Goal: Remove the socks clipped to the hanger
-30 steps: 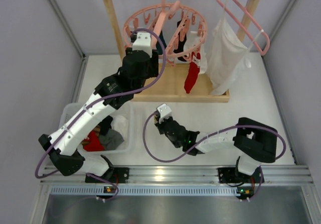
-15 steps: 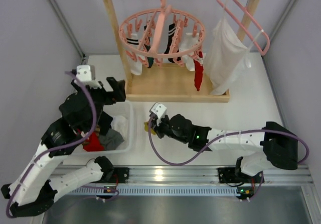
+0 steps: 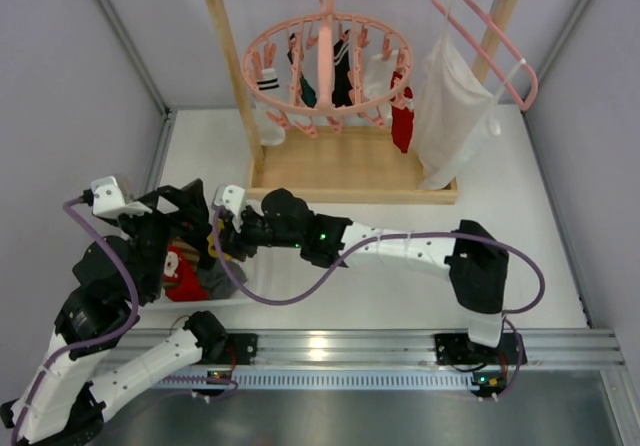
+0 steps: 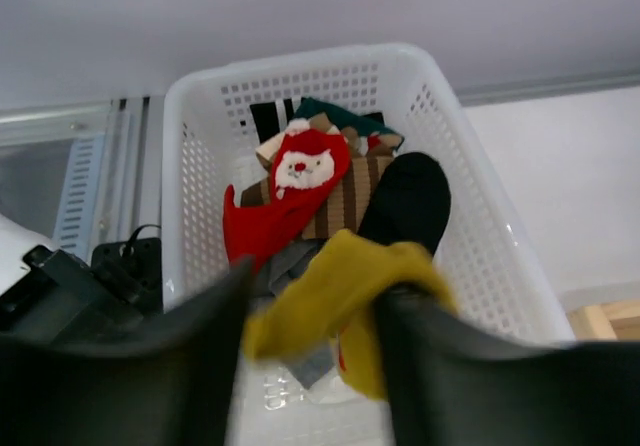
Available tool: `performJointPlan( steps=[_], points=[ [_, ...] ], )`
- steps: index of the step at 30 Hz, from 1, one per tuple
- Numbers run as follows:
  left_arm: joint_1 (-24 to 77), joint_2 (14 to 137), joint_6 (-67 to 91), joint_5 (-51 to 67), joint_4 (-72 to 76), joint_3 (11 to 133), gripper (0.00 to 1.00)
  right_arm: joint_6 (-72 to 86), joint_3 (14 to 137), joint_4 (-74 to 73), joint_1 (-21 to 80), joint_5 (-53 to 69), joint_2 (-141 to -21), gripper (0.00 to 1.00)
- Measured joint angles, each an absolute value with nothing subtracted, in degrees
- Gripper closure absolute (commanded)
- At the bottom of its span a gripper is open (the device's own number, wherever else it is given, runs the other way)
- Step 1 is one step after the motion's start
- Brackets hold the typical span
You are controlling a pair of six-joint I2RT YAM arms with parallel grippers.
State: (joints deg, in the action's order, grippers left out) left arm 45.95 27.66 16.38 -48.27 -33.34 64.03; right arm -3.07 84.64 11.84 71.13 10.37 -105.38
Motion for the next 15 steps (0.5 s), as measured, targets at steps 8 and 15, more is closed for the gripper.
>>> performJointPlan(
  steps=[8,15],
  points=[
    [46.0,26.6,16.4,-52.0,-33.2,62.1,0.02,-3.9,85.5,7.7,71.0,11.1,-108.4,0.3],
    [46.0,27.0,16.4,-51.6,-33.2,61.6,0.02,-2.4,65.2,9.2,68.5,7.4,-90.9,0.09]
  ],
)
